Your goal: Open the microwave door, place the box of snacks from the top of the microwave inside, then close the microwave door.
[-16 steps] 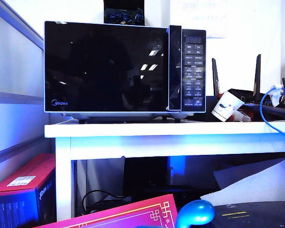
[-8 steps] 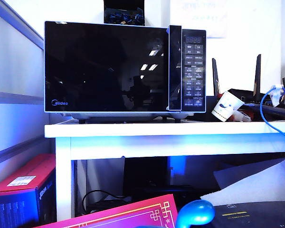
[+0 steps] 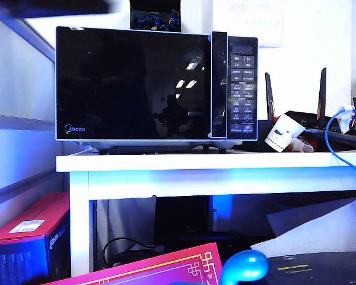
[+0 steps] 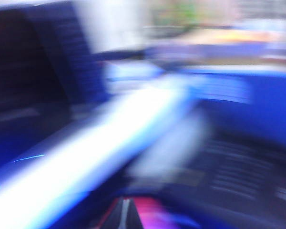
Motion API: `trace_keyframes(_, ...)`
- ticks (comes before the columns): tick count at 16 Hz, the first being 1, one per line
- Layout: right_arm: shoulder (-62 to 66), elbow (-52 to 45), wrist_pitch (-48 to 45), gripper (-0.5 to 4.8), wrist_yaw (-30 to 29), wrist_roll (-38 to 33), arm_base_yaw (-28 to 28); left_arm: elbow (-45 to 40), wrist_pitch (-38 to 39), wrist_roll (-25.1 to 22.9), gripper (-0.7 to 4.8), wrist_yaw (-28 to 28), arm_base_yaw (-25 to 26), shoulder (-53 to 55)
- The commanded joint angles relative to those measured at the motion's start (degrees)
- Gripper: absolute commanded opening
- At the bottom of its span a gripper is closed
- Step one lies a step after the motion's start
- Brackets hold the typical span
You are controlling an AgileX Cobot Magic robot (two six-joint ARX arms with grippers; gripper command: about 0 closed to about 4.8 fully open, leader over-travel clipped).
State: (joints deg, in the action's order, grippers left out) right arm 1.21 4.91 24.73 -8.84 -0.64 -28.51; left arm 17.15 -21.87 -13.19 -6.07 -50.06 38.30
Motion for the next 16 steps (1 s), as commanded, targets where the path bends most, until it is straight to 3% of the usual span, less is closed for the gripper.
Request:
trace_keyframes(1,0.0,0.0,-0.3,0.81,-0.2,-0.2,0.0,-1.4,0.4,1.1,-0.05,-0.7,16.8,-8.1)
trace_keyframes(3,-0.1,0.0,-0.3,0.81,-0.2,-0.2,0.0,-9.3,0.4,6.6,-0.05,-0.5,31.3,-17.2)
trace_keyframes(4,-0.1,0.0,-0.3,0.81,-0.2,-0.2,0.0,-12.2,0.6,6.6,-0.05,-0.8,33.6,-19.7)
trace_keyframes(6,-0.1,0.0,-0.3,0.81,-0.2,-0.2,0.0,-16.6,3.1,6.4,-0.05,-0.7,37.0,-23.9)
trace_keyframes(10,-0.1,0.0,-0.3,0.81,-0.2,-0.2,0.0,-16.8,22.8,6.4,-0.05,-4.0,42.3,-32.5)
trace_keyframes(16,-0.5,0.0,-0.2,0.81,-0.2,-0.2,0.0,-16.8,24.5,6.6,-0.04,-3.8,45.2,-38.3)
